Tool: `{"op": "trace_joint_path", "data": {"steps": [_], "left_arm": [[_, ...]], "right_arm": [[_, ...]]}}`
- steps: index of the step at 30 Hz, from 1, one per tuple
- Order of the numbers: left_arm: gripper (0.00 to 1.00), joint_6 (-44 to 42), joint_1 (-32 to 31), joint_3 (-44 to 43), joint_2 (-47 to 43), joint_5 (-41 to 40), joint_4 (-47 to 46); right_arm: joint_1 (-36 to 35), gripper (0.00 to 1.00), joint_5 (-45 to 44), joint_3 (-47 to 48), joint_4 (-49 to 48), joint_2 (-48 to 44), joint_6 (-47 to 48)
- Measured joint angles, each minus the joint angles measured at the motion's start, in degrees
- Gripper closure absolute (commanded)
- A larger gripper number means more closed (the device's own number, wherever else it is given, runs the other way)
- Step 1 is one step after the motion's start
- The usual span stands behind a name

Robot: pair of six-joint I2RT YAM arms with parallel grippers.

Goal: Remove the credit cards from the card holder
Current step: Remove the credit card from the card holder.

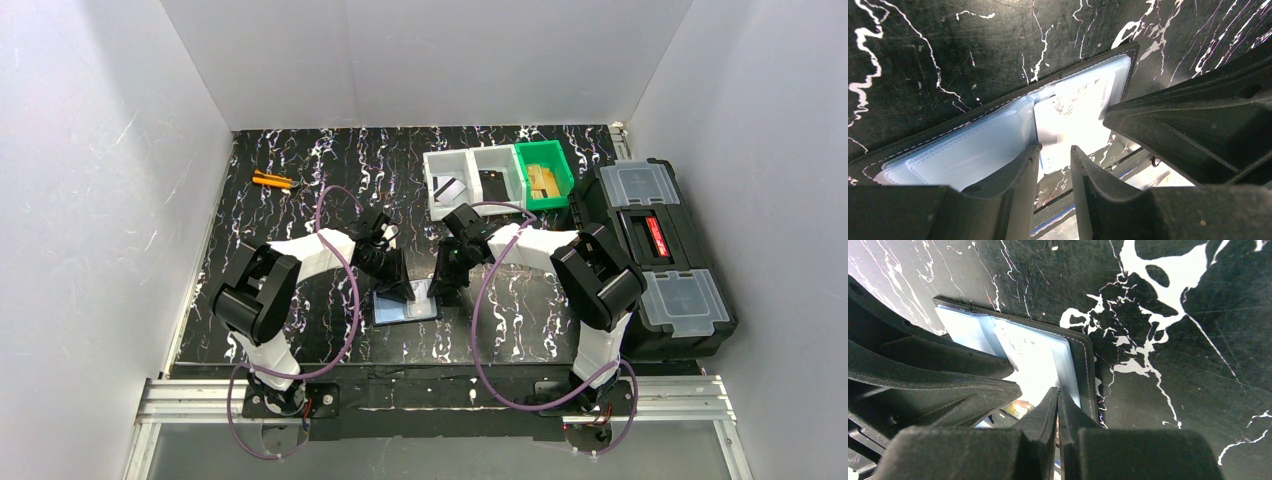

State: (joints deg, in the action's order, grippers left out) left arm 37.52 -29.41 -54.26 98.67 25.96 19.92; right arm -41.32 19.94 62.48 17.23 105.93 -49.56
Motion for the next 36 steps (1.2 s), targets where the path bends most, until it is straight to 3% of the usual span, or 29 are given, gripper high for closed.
{"op": "trace_joint_path", "data": {"steps": [12,26,36], "left_arm": [[0.64,-0.3,-0.1,-0.5,0.0,-0.4,0.9],[0.66,0.3,0.4,-0.5,0.7,0.8,0.8],[0.66,-2.2,-0.1,-1.0,-1.6,-4.5,5.4]], "right_arm": [[0.0,0.92,0.2,0.4,0.6,0.3,-0.1],[0.0,0.93,0.9,0.9,0.9,0.9,-0.2],[0.0,0.94,2.0,1.7,1.2,1.8,-0.2]]}}
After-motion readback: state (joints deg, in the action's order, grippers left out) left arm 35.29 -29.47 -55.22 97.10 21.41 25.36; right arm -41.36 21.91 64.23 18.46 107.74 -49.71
